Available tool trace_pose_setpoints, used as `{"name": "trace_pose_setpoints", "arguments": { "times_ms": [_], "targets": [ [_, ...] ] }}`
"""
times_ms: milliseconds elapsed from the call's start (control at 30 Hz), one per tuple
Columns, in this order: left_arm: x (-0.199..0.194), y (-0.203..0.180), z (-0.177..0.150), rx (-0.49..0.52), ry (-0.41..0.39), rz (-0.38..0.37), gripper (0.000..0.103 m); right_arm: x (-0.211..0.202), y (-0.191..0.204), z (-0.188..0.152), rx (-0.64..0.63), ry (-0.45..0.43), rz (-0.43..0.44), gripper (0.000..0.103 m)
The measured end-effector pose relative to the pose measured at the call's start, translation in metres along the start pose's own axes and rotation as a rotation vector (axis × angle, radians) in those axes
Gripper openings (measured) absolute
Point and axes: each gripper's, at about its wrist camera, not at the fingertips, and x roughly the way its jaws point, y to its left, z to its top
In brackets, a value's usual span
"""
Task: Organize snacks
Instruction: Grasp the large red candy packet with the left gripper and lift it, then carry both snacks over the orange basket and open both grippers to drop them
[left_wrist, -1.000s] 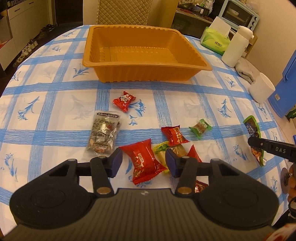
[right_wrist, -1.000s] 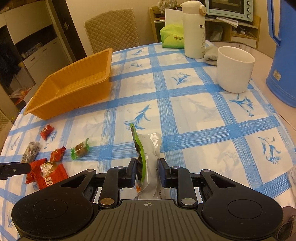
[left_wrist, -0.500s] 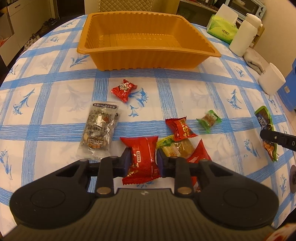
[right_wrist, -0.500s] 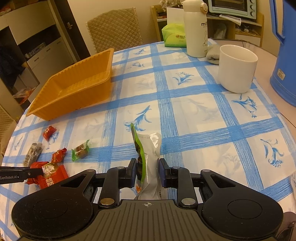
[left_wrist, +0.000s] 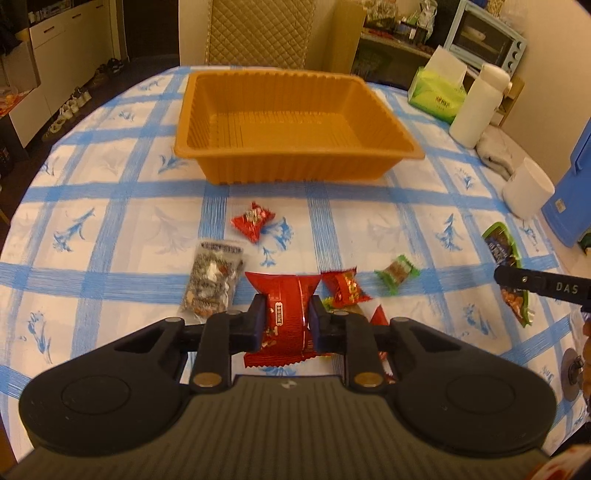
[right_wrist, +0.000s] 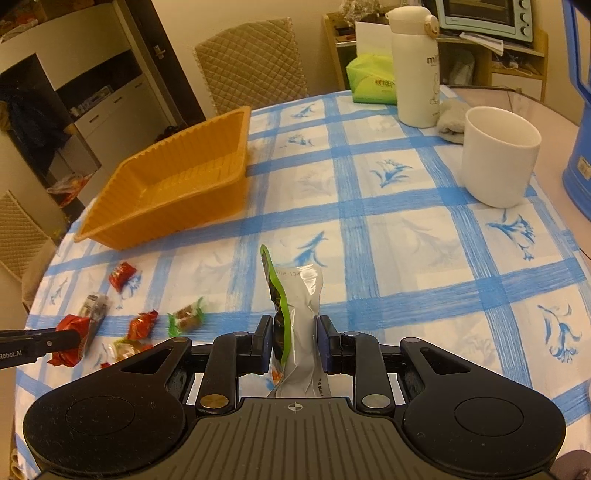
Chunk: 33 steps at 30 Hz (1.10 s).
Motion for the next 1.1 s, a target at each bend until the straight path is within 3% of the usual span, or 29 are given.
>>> {"name": "trace_pose_setpoints", "arguments": {
  "times_ms": [267, 600, 833, 1100],
  "targets": [
    [-0.016, 0.012, 0.035, -0.020, -0.083, 0.022, 0.021, 0.004, 0.026, 0.031, -0.031, -0.030, 0.082, 0.025],
    [0.001, 0.015, 0.103, -0.001, -0.157, 0.007, 0.021, 0.024, 0.074, 0.098, -0.055, -0.103, 0.195, 0.025],
    [0.025, 0.014, 0.145, 0.024, -0.173, -0.001, 0.021, 0.057, 0.098, 0.137, -0.049, -0.123, 0.229, 0.025],
    [0.059, 0.020, 0.168, 0.007, -0.140, -0.008, 0.021, 0.103, 0.107, 0.162, -0.033, -0.089, 0.225, 0.026]
  ]
}}
